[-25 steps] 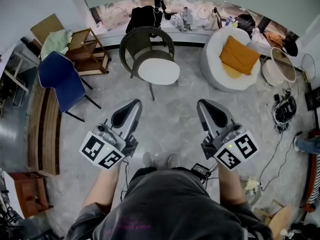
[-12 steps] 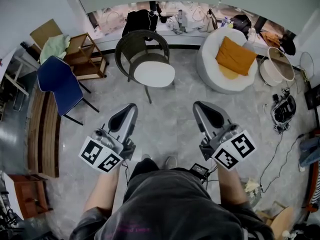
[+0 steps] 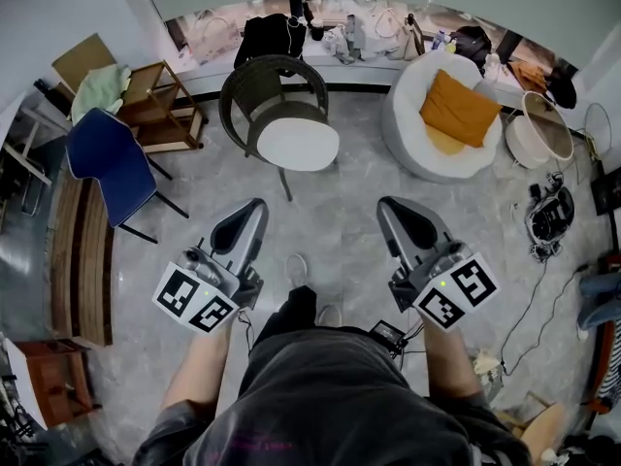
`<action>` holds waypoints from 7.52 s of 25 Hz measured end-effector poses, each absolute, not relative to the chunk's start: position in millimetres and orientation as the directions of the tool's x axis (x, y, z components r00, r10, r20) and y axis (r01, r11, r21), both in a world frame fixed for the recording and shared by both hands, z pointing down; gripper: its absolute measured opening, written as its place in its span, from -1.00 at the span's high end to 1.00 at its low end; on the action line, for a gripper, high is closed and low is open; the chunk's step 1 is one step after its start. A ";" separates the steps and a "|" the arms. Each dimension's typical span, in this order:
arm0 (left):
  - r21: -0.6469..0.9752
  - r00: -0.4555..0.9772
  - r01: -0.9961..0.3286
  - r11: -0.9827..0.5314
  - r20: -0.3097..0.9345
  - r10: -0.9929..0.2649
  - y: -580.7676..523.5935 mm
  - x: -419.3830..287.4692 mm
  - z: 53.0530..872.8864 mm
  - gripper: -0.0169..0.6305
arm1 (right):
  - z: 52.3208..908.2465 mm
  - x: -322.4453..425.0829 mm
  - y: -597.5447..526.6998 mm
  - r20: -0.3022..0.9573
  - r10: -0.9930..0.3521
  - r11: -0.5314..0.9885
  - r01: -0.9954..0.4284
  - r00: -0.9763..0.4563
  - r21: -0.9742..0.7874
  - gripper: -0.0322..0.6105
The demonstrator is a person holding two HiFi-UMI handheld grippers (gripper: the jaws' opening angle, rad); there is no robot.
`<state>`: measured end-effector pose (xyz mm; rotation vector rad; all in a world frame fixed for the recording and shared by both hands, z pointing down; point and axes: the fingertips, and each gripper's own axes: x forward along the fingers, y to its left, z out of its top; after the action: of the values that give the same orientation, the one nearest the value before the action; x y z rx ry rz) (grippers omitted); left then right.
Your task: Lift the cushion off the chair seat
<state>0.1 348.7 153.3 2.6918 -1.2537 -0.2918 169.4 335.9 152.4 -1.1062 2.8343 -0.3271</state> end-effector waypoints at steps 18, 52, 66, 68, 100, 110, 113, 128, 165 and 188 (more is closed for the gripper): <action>0.281 0.653 -0.711 -0.645 -0.075 -0.753 179.4 -64.2 187.6 0.91 | 189.1 103.7 173.9 0.089 -0.688 0.684 -0.684 -0.721 -0.255 0.86; 0.330 0.659 -0.697 -0.636 -0.054 -0.750 38.1 -152.2 207.3 0.91 | 195.0 15.7 27.8 0.138 -0.701 0.663 -0.711 -0.699 -0.234 0.86; 0.338 0.635 -0.726 -0.599 -0.005 -0.773 -8.5 -139.1 242.0 0.91 | 237.6 15.8 -25.6 0.169 -0.658 0.686 -0.677 -0.734 -0.267 0.86; 0.343 0.632 -0.731 -0.591 0.011 -0.775 -24.7 -136.0 248.3 0.91 | 244.1 13.8 -43.0 0.177 -0.645 0.693 -0.666 -0.744 -0.276 0.86; 0.506 0.535 -0.792 -0.340 0.307 -0.787 -154.4 -32.1 457.6 0.91 | 470.6 78.6 -192.4 0.386 -0.427 0.639 -0.575 -0.818 -0.511 0.85; 0.543 0.556 -0.777 -0.318 0.354 -0.752 -174.2 -26.9 530.5 0.90 | 546.6 82.7 -206.9 0.466 -0.405 0.576 -0.615 -0.787 -0.538 0.85; 0.563 0.559 -0.772 -0.297 0.377 -0.739 -173.9 -26.9 556.4 0.78 | 568.6 85.6 -210.7 0.494 -0.402 0.556 -0.635 -0.771 -0.537 0.85; 0.617 0.570 -0.761 -0.198 0.491 -0.659 -160.6 -29.9 673.6 0.60 | 670.9 87.8 -213.4 0.579 -0.358 0.443 -0.679 -0.733 -0.585 0.72; 0.690 0.557 -0.719 0.079 0.641 -0.528 -72.9 -31.2 884.9 0.49 | 875.8 122.1 -179.3 0.726 -0.259 0.314 -0.767 -0.637 -0.560 0.40; 0.793 0.598 -0.576 0.199 0.575 -0.559 -69.8 -33.0 940.5 0.49 | 935.6 101.8 -170.0 0.707 -0.213 0.229 -0.738 -0.675 -0.635 0.40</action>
<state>-33.0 -69.8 940.5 1.4485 -1.0264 0.0152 101.8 -170.0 935.6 -1.1999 2.7938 -1.9994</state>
